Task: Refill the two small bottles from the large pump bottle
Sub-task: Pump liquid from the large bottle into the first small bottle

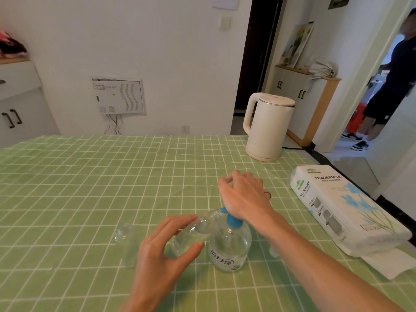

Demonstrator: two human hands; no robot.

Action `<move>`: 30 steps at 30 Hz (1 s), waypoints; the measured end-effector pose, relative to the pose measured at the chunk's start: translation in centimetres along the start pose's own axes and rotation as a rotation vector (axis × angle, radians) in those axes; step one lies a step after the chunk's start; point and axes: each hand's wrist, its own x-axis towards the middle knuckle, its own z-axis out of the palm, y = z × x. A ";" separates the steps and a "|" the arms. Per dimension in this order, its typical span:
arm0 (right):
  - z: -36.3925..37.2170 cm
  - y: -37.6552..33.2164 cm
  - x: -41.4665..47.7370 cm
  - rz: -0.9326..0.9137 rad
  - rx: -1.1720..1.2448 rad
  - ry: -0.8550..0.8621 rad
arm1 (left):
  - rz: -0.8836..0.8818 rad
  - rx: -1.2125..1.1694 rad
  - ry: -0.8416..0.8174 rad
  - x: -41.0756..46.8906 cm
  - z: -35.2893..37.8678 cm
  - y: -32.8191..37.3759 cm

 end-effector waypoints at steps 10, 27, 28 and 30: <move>0.3 0.0 -0.2 0.014 0.000 -0.022 | -0.010 0.004 -0.010 0.0 0.1 0.0; 0.2 -0.1 -0.3 0.018 0.007 -0.023 | 0.012 0.002 -0.013 0.0 0.1 0.0; 0.0 -0.1 -0.3 0.016 0.001 -0.024 | 0.011 0.004 -0.017 0.0 0.1 0.0; -0.3 -0.2 -0.2 0.007 -0.008 -0.019 | -0.003 0.008 -0.016 -0.1 0.1 -0.1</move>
